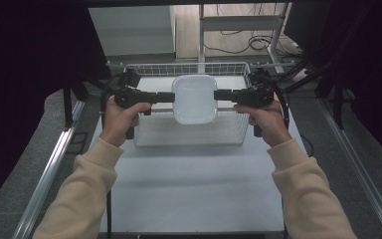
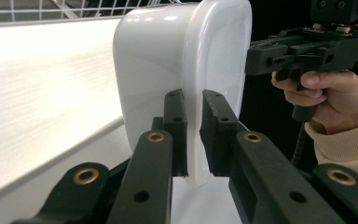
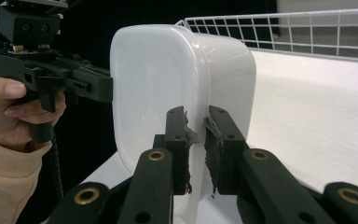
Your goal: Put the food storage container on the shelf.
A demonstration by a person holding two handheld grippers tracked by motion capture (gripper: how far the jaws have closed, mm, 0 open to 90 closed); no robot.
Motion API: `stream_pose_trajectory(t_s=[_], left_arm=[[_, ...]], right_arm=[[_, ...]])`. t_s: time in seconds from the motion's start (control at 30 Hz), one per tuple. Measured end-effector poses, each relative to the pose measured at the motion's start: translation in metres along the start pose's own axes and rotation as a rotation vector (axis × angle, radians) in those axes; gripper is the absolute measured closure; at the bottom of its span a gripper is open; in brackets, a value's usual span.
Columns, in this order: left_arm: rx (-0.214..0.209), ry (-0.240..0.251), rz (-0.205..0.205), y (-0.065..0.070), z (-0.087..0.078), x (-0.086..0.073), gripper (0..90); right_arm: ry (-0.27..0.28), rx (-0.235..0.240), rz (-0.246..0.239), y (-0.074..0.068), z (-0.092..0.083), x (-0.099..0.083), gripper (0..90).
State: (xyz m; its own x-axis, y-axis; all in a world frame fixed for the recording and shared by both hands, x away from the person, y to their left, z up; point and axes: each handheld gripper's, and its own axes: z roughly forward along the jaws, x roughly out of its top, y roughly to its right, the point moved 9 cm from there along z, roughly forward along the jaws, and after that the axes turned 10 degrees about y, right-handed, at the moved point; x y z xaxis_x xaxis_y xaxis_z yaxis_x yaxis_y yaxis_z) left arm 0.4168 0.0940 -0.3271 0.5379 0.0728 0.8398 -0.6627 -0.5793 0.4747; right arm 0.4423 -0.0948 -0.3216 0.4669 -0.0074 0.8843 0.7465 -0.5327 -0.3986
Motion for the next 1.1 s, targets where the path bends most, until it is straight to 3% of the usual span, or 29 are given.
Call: stream_pose_trajectory(t_s=[0.33,0.43,0.73,0.8,0.9,0.93,1.07,1.1], left_arm=[[0.004,-0.008,-0.009,-0.014,0.006,0.022,81.4],[-0.001,-0.012,-0.030,-0.023,0.010,0.028,81.3],[0.001,-0.020,-0.070,-0.042,0.021,0.028,81.2],[0.007,-0.023,-0.094,-0.049,0.024,0.028,81.1],[-0.021,-0.021,-0.169,-0.060,0.028,0.031,81.1],[-0.021,-0.021,-0.169,-0.060,0.028,0.031,81.1],[-0.030,-0.019,-0.232,-0.070,0.033,0.036,81.1],[-0.035,-0.018,-0.272,-0.075,0.036,0.039,81.1]], right_arm=[[0.013,-0.002,0.012,0.011,0.013,0.020,79.0],[0.002,-0.006,0.022,0.017,0.019,0.026,78.9],[-0.027,-0.023,0.054,0.031,0.031,0.027,79.0],[-0.037,-0.026,0.074,0.035,0.036,0.026,79.0],[-0.030,-0.017,0.126,0.043,0.042,0.029,78.9],[-0.030,-0.017,0.126,0.043,0.042,0.029,78.9],[-0.029,-0.024,0.168,0.050,0.048,0.034,78.3],[-0.041,-0.032,0.198,0.054,0.052,0.035,77.4]])
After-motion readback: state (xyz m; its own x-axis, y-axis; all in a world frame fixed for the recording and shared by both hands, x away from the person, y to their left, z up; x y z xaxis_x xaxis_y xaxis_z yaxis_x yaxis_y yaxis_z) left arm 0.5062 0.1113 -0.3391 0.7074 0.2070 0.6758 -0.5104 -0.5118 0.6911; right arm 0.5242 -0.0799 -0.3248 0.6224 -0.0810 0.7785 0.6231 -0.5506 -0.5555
